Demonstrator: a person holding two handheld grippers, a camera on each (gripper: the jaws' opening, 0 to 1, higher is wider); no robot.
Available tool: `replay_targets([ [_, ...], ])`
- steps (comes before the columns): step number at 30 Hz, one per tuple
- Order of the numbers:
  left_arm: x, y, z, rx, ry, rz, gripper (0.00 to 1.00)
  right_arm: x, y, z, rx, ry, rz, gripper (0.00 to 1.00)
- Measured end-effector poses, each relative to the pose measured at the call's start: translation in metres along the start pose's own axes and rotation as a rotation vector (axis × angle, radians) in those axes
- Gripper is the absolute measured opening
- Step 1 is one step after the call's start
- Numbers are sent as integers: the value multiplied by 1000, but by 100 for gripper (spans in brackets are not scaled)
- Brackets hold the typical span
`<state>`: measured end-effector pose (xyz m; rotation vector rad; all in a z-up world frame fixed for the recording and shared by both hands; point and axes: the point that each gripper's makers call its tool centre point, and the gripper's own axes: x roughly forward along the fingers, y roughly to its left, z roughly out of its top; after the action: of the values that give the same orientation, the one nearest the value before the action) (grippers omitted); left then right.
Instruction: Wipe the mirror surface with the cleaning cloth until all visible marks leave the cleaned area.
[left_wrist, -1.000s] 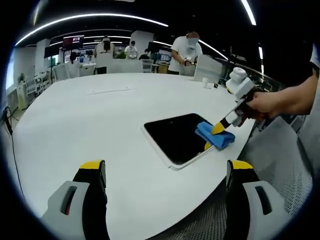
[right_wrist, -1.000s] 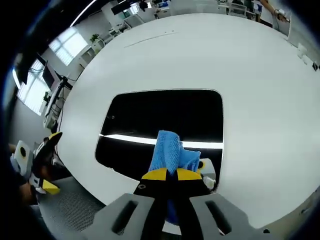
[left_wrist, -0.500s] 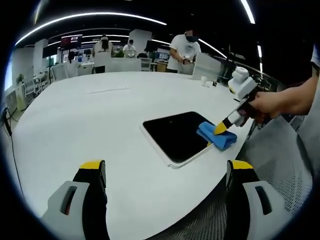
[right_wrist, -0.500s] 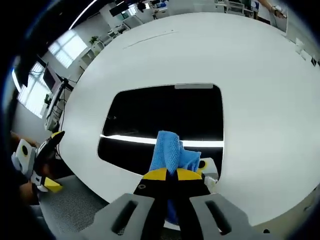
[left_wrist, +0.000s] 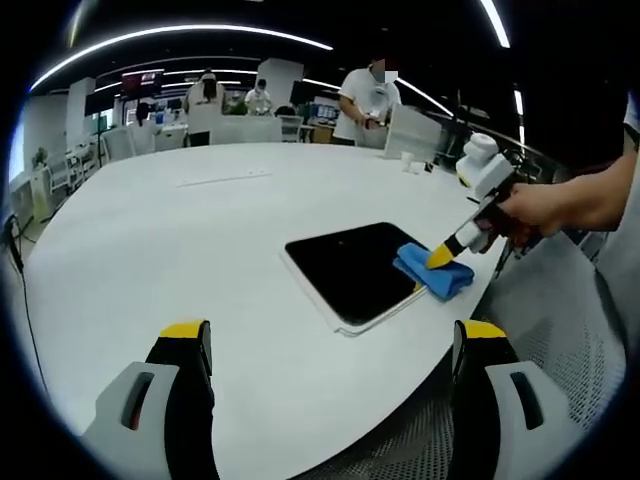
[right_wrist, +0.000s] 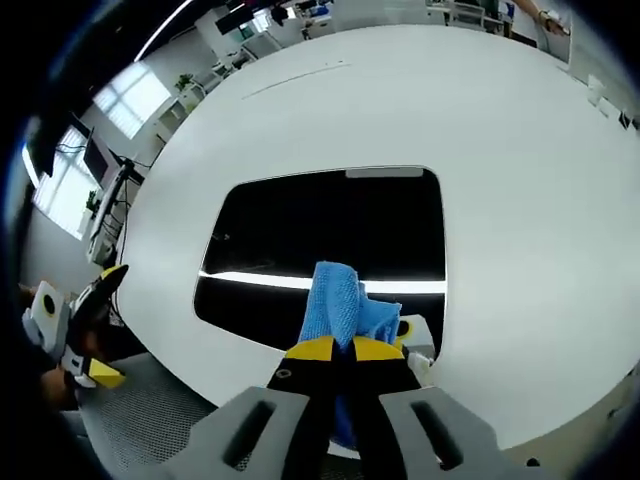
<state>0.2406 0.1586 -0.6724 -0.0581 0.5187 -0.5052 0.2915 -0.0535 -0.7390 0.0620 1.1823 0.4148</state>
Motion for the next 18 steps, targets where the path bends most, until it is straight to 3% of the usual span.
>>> replay_targets([
  [5,-2,3,4,-17,-30,17,99,0,0,-1,-34,16,0,0],
  [18,-2,3,0,-4,-1,15,99,-1,-1,-1,-53,26,27,0],
])
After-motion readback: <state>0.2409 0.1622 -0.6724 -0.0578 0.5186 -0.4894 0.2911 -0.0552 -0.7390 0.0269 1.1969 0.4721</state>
